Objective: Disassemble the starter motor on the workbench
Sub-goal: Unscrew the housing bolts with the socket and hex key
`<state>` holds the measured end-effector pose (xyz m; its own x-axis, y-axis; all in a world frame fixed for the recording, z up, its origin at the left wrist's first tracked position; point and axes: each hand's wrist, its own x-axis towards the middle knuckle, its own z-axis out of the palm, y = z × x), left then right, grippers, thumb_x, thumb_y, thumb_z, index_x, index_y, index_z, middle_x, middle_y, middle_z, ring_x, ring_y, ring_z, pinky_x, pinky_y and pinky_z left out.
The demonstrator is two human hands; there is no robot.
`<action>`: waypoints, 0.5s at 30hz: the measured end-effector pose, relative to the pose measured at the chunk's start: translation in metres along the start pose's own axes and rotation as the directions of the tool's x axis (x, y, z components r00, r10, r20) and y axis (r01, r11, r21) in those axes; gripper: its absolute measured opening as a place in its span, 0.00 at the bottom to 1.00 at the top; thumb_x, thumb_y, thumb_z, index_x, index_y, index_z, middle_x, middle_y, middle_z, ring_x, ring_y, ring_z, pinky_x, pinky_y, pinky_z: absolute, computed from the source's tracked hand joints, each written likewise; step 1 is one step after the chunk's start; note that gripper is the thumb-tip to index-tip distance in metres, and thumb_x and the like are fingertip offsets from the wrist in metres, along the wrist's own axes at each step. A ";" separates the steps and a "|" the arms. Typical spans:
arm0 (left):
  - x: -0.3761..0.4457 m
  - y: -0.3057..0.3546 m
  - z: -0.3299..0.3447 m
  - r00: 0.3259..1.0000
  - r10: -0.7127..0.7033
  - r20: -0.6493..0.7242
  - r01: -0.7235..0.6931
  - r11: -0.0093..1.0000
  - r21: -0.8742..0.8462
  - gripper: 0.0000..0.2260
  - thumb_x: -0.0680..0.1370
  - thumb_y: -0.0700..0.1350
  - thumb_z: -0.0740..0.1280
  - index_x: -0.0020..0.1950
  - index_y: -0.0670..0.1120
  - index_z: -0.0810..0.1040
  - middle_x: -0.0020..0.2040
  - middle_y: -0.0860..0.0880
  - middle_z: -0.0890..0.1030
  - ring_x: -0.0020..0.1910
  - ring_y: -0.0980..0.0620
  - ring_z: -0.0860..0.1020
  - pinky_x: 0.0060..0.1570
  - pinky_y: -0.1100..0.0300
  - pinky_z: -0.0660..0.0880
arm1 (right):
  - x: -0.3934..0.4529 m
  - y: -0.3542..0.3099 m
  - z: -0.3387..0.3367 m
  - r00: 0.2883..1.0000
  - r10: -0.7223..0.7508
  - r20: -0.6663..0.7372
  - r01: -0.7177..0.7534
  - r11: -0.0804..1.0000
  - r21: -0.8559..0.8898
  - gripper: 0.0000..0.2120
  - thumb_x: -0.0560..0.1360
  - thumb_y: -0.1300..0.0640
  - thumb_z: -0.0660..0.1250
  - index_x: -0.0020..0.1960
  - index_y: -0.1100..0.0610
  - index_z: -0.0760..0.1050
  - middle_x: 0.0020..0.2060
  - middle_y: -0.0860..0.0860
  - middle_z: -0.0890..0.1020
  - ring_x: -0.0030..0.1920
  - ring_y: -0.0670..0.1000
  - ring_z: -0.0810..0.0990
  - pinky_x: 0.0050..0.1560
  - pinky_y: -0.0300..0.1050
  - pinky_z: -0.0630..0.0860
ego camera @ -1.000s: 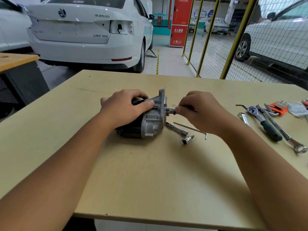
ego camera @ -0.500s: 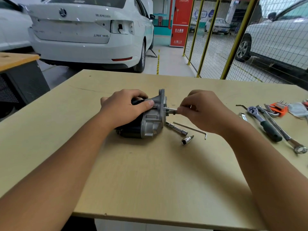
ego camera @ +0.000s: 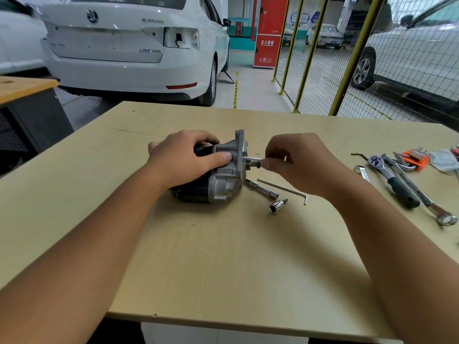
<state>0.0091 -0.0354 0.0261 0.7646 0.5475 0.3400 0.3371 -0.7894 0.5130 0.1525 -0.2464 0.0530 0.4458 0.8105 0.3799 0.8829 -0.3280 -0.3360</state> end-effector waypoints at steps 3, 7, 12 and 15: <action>-0.001 0.001 0.000 1.000 0.001 -0.012 -0.001 1.000 -0.022 0.23 0.69 0.76 0.59 0.57 0.67 0.80 0.54 0.65 0.82 0.58 0.55 0.76 0.56 0.49 0.58 | -0.001 -0.001 -0.002 0.999 -0.022 -0.027 0.023 0.999 0.041 0.07 0.78 0.53 0.70 0.44 0.54 0.83 0.33 0.47 0.77 0.36 0.46 0.73 0.36 0.38 0.67; 0.000 0.001 0.000 1.000 -0.001 -0.011 0.001 1.000 -0.015 0.23 0.69 0.75 0.60 0.57 0.67 0.80 0.54 0.65 0.82 0.58 0.54 0.76 0.55 0.49 0.59 | 0.002 -0.003 -0.001 0.998 -0.056 -0.009 0.056 0.998 -0.035 0.08 0.79 0.57 0.68 0.47 0.59 0.84 0.38 0.51 0.77 0.41 0.51 0.74 0.41 0.45 0.65; 0.000 0.001 0.000 1.000 -0.003 0.002 0.004 1.000 -0.012 0.26 0.65 0.77 0.61 0.57 0.68 0.79 0.54 0.65 0.81 0.56 0.55 0.74 0.55 0.49 0.59 | 0.000 -0.004 -0.002 0.995 -0.041 -0.095 0.032 0.995 -0.090 0.03 0.76 0.53 0.72 0.45 0.51 0.84 0.39 0.43 0.77 0.42 0.48 0.74 0.47 0.50 0.73; 0.000 0.001 -0.001 1.000 -0.003 0.000 0.003 1.000 -0.012 0.26 0.66 0.77 0.62 0.58 0.67 0.79 0.54 0.65 0.81 0.56 0.55 0.74 0.55 0.49 0.58 | 0.000 -0.005 -0.002 0.994 -0.018 -0.105 0.004 0.991 -0.131 0.02 0.75 0.49 0.73 0.44 0.47 0.82 0.39 0.41 0.77 0.43 0.46 0.74 0.49 0.54 0.74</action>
<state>0.0085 -0.0359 0.0272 0.7640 0.5494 0.3383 0.3327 -0.7847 0.5230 0.1479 -0.2456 0.0561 0.4430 0.7608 0.4743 0.8964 -0.3854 -0.2190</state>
